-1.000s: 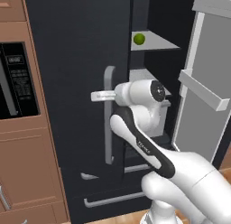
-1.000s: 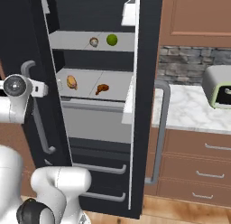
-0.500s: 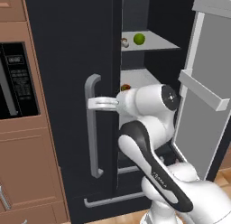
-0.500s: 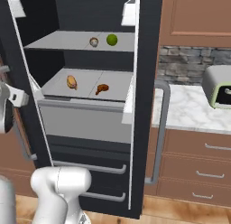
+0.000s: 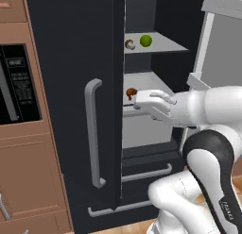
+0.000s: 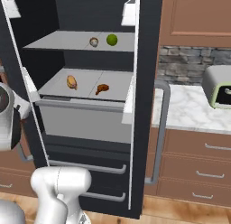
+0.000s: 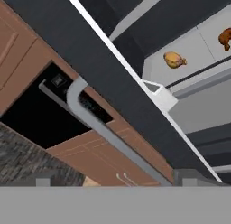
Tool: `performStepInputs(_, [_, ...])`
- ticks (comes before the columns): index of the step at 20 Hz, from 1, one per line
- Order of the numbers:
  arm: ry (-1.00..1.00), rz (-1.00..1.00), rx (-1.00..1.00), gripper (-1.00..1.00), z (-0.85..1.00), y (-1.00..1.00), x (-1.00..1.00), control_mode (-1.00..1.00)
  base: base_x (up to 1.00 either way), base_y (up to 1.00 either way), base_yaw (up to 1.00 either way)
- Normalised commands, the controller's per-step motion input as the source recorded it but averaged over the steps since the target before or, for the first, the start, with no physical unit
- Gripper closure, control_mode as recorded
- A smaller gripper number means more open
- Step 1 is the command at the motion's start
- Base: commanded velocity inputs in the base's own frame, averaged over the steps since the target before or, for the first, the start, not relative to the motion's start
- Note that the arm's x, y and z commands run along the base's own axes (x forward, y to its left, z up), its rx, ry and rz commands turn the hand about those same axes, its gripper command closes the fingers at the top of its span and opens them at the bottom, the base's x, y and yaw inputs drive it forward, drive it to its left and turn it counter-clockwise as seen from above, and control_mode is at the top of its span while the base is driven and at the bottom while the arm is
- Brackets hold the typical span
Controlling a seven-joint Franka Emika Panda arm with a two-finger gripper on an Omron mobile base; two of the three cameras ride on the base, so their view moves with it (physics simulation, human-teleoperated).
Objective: Gather the mushroom and lime from the fridge and place them on a tray on the dining counter. Then gather the chicken drumsticks from the fridge and place them on the other tray.
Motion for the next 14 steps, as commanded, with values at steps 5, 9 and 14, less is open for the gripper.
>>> performStepInputs(5, [0.21,0.00,0.18,-1.00,0.15,-1.00,0.06,-1.00,0.00,0.00,0.00])
performStepInputs(9, [0.06,0.04,0.21,-1.00,-0.22,-0.82,0.32,-1.00,0.00,0.00,0.00])
performStepInputs(14, [0.09,0.07,0.19,-1.00,-0.08,-0.23,0.93,-1.00,0.00,0.00,0.00])
